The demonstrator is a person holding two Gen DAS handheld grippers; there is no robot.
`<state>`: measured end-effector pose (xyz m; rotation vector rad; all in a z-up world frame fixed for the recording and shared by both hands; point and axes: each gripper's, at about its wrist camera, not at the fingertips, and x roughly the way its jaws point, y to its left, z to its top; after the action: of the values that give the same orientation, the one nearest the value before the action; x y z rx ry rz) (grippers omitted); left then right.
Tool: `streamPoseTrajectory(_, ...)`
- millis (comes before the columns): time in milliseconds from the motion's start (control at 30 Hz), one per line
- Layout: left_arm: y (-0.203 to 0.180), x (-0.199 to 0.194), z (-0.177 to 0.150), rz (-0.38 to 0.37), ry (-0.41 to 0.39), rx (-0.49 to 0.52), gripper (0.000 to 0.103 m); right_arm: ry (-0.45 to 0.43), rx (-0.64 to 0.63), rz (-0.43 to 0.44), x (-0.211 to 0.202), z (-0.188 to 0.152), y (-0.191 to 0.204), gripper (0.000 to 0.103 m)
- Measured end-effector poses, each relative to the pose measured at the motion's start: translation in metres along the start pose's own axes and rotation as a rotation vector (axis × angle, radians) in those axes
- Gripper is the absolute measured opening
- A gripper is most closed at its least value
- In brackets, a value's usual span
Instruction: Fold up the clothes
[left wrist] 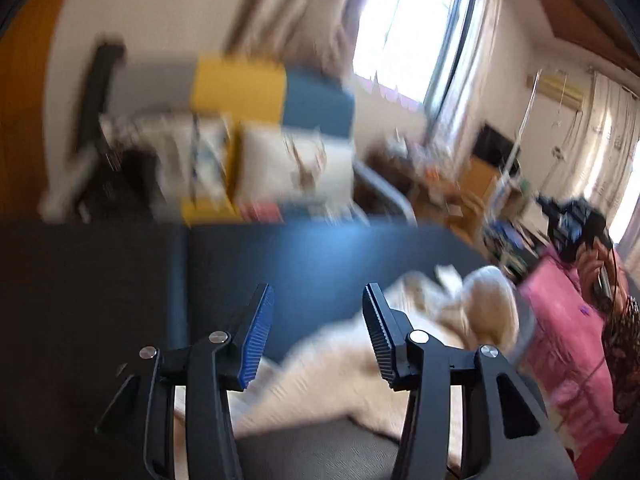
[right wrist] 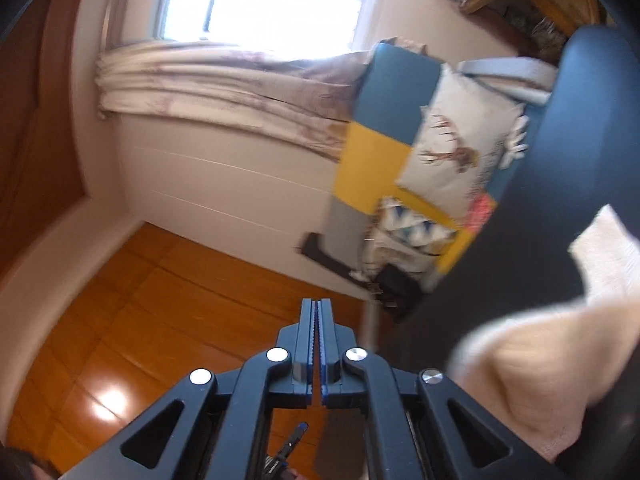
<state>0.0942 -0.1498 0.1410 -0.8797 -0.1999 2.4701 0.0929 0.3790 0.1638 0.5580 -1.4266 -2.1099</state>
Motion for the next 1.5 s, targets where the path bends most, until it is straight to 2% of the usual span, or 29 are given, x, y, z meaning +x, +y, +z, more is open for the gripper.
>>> streamPoseTrajectory(67, -0.002, 0.037, -0.021, 0.005, 0.097, -0.009, 0.050, 0.061, -0.095, -0.117, 0.005, -0.006, -0.004, 0.011)
streamPoseTrajectory(100, -0.004, 0.052, -0.024, 0.014, 0.128, 0.015, 0.050, 0.094, -0.148, -0.179, 0.007, -0.010, -0.005, 0.022)
streamPoseTrajectory(133, -0.005, 0.066, -0.027, 0.022, 0.158, 0.040, 0.050, 0.133, -0.203, -0.253, 0.011, -0.015, -0.006, 0.025)
streamPoseTrajectory(200, -0.010, 0.089, -0.032, 0.041, 0.198, 0.093, 0.050, 0.249, -0.324, -0.399, 0.023, -0.028, -0.008, 0.025)
streamPoseTrajectory(267, -0.013, 0.098, -0.028, 0.044, 0.190, 0.132, 0.050, 0.368, -0.439, -0.479, 0.037, -0.046, -0.008, 0.026)
streamPoseTrajectory(367, -0.016, 0.101, -0.019, 0.045, 0.164, 0.179, 0.055, 0.545, -0.616, -0.525, 0.052, -0.080, -0.004, 0.026)
streamPoseTrajectory(400, -0.018, 0.104, -0.017, 0.051, 0.154, 0.202, 0.060, 0.596, -0.681, -0.549, 0.055, -0.093, -0.002, 0.026)
streamPoseTrajectory(500, -0.015, 0.103, -0.014, 0.045, 0.143, 0.262, 0.070, 0.724, -0.939, -0.636, 0.062, -0.131, 0.006, 0.026)
streamPoseTrajectory(600, -0.014, 0.121, -0.020, 0.010, 0.250, 0.320, 0.072, 0.855, -1.191, -0.681, 0.064, -0.165, 0.012, 0.027)
streamPoseTrajectory(667, -0.017, 0.131, -0.027, 0.022, 0.287, 0.361, 0.072, 0.926, -1.316, -0.702, 0.071, -0.184, 0.018, 0.027)
streamPoseTrajectory(800, -0.019, 0.148, -0.042, 0.019, 0.342, 0.373, 0.072, 1.024, -1.473, -0.600, 0.074, -0.227, 0.031, 0.027)
streamPoseTrajectory(900, -0.021, 0.158, -0.053, 0.011, 0.388, 0.375, 0.072, 1.086, -1.651, -0.703, 0.083, -0.253, 0.010, 0.027)
streamPoseTrajectory(1000, -0.021, 0.157, -0.054, -0.004, 0.371, 0.362, 0.073, 1.067, -1.823, -0.885, 0.088, -0.254, -0.018, 0.027)
streamPoseTrajectory(1100, -0.019, 0.158, -0.056, -0.036, 0.387, 0.324, 0.073, 1.103, -1.848, -0.925, 0.083, -0.247, -0.033, 0.027)
streamPoseTrajectory(1200, -0.016, 0.153, -0.053, -0.078, 0.380, 0.292, 0.073, 1.193, -1.868, -0.918, 0.073, -0.253, -0.047, 0.027)
streamPoseTrajectory(1300, -0.013, 0.152, -0.053, -0.148, 0.379, 0.236, 0.073, 1.236, -1.895, -0.940, 0.062, -0.257, -0.064, 0.029)
streamPoseTrajectory(1367, -0.017, 0.156, -0.057, -0.158, 0.400, 0.248, 0.073, 1.214, -1.873, -1.008, 0.063, -0.251, -0.078, 0.029)
streamPoseTrajectory(1433, -0.022, 0.159, -0.061, -0.151, 0.394, 0.264, 0.078, 1.143, -1.754, -1.036, 0.067, -0.239, -0.081, 0.025)
streamPoseTrajectory(1500, -0.025, 0.160, -0.065, -0.137, 0.376, 0.273, 0.081, 1.059, -1.601, -1.041, 0.070, -0.223, -0.081, 0.015)
